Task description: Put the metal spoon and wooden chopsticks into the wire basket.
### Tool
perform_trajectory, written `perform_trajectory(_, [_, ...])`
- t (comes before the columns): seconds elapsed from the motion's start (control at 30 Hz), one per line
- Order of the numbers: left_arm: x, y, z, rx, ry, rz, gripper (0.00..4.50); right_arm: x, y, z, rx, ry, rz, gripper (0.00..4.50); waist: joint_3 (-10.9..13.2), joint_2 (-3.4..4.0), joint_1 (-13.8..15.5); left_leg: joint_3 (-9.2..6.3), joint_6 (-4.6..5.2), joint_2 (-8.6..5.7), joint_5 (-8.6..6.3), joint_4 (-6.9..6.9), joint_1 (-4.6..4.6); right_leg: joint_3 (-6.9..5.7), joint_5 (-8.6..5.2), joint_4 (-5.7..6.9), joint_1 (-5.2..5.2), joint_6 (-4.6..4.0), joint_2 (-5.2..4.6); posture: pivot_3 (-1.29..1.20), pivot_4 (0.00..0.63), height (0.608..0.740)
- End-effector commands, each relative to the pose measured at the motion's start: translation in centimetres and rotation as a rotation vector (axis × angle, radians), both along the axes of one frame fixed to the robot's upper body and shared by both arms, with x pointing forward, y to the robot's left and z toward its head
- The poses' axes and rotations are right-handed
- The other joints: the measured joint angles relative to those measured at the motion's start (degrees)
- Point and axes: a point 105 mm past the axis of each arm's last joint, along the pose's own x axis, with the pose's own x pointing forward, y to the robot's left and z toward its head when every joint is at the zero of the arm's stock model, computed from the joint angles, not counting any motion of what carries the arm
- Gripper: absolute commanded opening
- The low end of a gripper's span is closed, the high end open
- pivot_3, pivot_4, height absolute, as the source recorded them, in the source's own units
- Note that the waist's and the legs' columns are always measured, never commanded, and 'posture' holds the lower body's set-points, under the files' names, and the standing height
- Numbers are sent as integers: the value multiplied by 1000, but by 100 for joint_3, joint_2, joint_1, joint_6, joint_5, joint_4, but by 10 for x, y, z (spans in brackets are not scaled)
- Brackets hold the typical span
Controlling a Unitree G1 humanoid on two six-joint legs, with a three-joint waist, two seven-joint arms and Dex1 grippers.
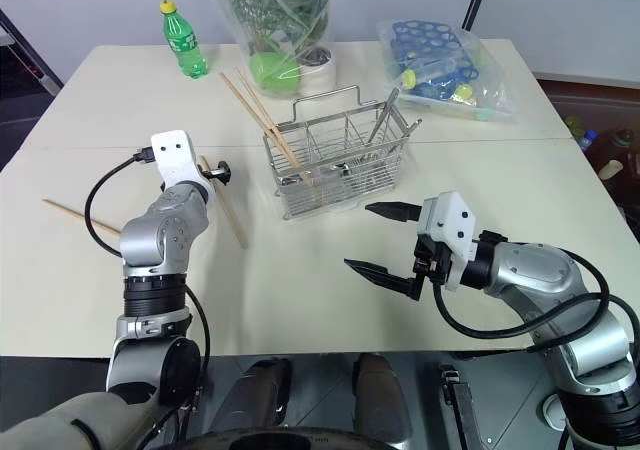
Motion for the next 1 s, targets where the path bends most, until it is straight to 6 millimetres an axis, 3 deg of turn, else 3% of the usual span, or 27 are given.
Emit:
perform_trajectory(0.03, [1, 0, 0, -17, 33, 43, 4500, -4, 2, 6, -8, -36, 20, 4429, 0, 0, -4, 0, 0, 0, 0, 0, 0, 0, 0, 0, 0, 0, 0, 0, 150, 740])
perform_trajectory(0.5, [-6, -6, -32, -104, 215, 133, 4500, 0, -1, 15, 40, -32, -21, 4429, 1, -3, -7, 1, -1, 0, 1, 1, 2, 0, 1, 1, 2, 1, 0, 0, 150, 740])
perform_trajectory(0.73, [-7, -8, -37, -164, 245, 149, 4500, 1, 0, 15, 43, -38, -20, 4429, -4, 0, -11, 2, -2, 0, 1, 1, 8, 0, 1, 1, 8, 1, 0, 0, 150, 740])
perform_trajectory(0.83, [-8, -5, -37, -164, 245, 162, 3734, 2, 0, 17, 54, -38, -26, 4500, -5, 1, -9, 2, -2, -1, 1, 1, 9, 0, 0, 1, 8, 2, 0, 0, 150, 740])
perform_trajectory(1.0, [-9, -3, -35, -163, 243, 173, 1128, 5, -2, 22, 109, -8, -50, 4500, -10, 6, 15, 2, -2, -1, 1, 5, 9, 0, 1, 2, 11, 3, -1, 0, 150, 740])
